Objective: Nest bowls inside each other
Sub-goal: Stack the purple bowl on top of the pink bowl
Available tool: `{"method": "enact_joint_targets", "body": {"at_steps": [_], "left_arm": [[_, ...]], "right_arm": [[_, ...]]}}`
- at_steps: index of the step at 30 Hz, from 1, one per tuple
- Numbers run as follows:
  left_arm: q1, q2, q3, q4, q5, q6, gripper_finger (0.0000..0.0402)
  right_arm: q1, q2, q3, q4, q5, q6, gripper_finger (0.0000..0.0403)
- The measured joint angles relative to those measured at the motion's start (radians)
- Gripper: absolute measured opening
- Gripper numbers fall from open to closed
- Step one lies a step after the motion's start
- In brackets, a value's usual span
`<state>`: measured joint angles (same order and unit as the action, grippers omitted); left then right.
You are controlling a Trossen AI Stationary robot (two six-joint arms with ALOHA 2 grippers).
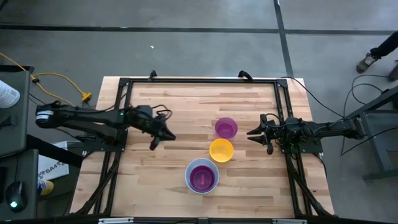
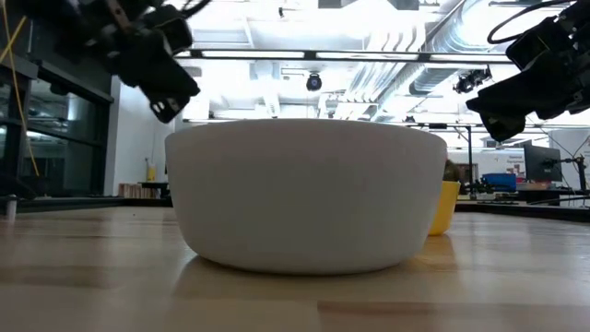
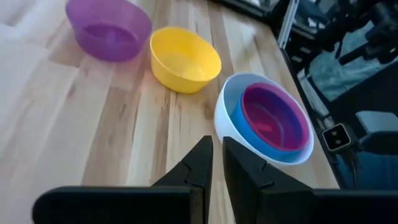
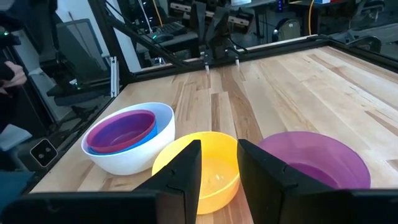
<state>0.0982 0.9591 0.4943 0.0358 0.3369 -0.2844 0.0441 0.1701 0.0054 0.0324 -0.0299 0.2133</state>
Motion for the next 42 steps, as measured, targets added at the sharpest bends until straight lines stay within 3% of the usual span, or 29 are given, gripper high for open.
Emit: {"method": "enact_joint_targets", "body": {"at_steps": [9,20,42], "left_arm": [[0.000,-0.222,-0.189,0.099,-0.033,-0.017,0.0038],[0.000,-0.359,-0.382,0.329,-0.034,-0.040,0.0038],[0.000,-0.501,-0.460,0.354,-0.009,-0.054,0.0038]], "right_arm": [[0.000,0.000,0.000,0.000,0.001,0.000,0.0097],[0.000,0.000,0.000,0.000,0.001,0.000,0.0097],[0.000,0.000,0.000,0.000,0.002,0.000,0.0097]]}}
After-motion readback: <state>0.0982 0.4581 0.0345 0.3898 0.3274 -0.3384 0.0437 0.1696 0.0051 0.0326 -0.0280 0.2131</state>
